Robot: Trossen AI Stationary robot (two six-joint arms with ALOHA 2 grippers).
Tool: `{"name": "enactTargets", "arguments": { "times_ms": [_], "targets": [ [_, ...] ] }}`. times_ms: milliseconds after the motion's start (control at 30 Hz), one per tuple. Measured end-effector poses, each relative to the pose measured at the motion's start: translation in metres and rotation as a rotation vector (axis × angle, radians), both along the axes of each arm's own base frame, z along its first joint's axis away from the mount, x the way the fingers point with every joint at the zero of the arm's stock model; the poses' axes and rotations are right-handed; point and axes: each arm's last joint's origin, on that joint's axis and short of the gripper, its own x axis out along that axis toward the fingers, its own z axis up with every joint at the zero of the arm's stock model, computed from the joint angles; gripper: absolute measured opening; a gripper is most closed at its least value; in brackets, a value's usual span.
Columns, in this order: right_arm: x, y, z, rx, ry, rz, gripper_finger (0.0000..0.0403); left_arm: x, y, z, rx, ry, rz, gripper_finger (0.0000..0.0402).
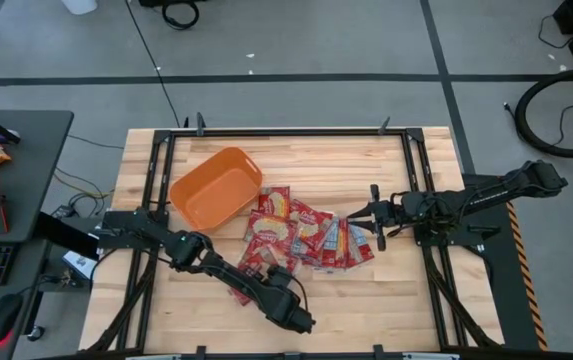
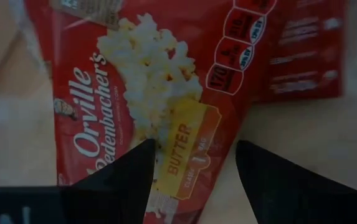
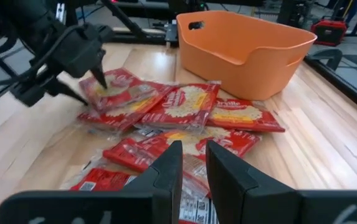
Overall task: Sort popcorn bags into baskets
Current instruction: Put the red popcorn bag into the orange bin
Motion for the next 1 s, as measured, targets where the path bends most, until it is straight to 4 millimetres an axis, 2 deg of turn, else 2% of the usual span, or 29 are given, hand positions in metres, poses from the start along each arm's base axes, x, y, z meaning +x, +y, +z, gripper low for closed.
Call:
{"name": "enactTargets", "arguments": {
  "times_ms": [133,233,567,667,833,1000],
  "targets": [
    [0.001,0.000,0.000,0.002,-0.001,0.009,0.0076,0.000,0.001,0.000,-0.013,0.027,-0.068,0.0222],
    [0.002,0.001,0.000,0.003,-0.004,0.013,0.0076,0.000,0.001,0.000,-0.025,0.048,-0.117,0.0196],
    [0.001,0.002,0.000,0.031,-0.005,0.054,0.0076,0.000,0.001,0.000,-0.031,0.073,-0.164,0.0033],
    [0.002,0.002,0.000,0.031,-0.009,0.055,0.0076,-0.001,0.001,0.003,-0.029,0.068,-0.173,0.0010],
    [0.002,0.002,0.001,0.024,-0.016,0.057,0.0076,0.003,0.002,0.031,-0.068,-0.007,-0.187,0.0010],
    [0.002,0.002,0.001,0.026,-0.016,0.056,0.0076,0.007,0.011,0.071,-0.106,-0.121,-0.171,0.0007]
  ]
}}
